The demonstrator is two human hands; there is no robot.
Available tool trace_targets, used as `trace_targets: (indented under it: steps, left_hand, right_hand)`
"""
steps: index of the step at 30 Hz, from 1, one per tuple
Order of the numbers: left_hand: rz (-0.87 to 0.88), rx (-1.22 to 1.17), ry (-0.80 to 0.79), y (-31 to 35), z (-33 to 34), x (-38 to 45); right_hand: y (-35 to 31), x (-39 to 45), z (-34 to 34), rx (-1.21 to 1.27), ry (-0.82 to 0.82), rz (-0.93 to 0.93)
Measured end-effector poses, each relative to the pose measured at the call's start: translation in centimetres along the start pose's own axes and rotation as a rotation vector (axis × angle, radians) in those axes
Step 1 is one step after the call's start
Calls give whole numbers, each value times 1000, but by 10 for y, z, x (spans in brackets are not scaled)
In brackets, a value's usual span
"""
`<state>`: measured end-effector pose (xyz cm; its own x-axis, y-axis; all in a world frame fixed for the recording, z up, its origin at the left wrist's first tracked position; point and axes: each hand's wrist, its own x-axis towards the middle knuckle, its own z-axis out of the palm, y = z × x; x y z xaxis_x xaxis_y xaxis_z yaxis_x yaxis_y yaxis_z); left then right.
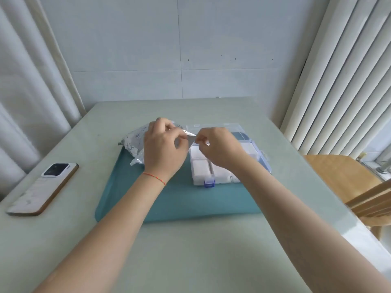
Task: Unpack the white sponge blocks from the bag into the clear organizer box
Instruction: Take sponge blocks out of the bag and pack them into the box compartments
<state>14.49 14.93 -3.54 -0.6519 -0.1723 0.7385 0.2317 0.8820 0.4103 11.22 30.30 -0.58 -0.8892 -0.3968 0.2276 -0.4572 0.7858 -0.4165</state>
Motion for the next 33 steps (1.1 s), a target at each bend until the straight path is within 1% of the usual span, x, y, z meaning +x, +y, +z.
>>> trace_targets:
  steps: [2,4,7,9,13,18,22,25,28,31,33]
  left_hand:
    - [-8,50,32,-19,-13,1]
    - [-53,40,12,-41,-26,-1]
    - [-135,-61,-74,-57,-40,-6]
    - [-191,-152,-139,-60,-45,-6]
    - [-206,-209,-195,-61,-45,-7]
    - [-223,-257,-203,-62,-41,-6]
    - [-252,-285,-203,-60,-40,-6]
    - [-259,-298,-214,-61,-41,-8]
    - [-274,-316,-220,-62,-42,-9]
    - [-285,-339,-221,-60,-41,-10]
    - [-327,-375,-210,-56,-43,-10]
  right_hand:
    - [-22,9,16,1,-55,-9]
    - [-45,19,36,-101,-129,-13]
    - [-68,30,58,-327,-276,9]
    - [-76,36,69,-400,-335,72]
    - [-83,40,74,-452,-350,129]
    - [-88,43,75,-472,-384,158]
    - [-87,40,72,-448,-357,148]
    - [-85,37,69,-386,-320,161]
    - [-79,35,53,-238,-330,139]
    - [-64,24,28,97,-354,184]
    - [-53,14,14,345,-343,181]
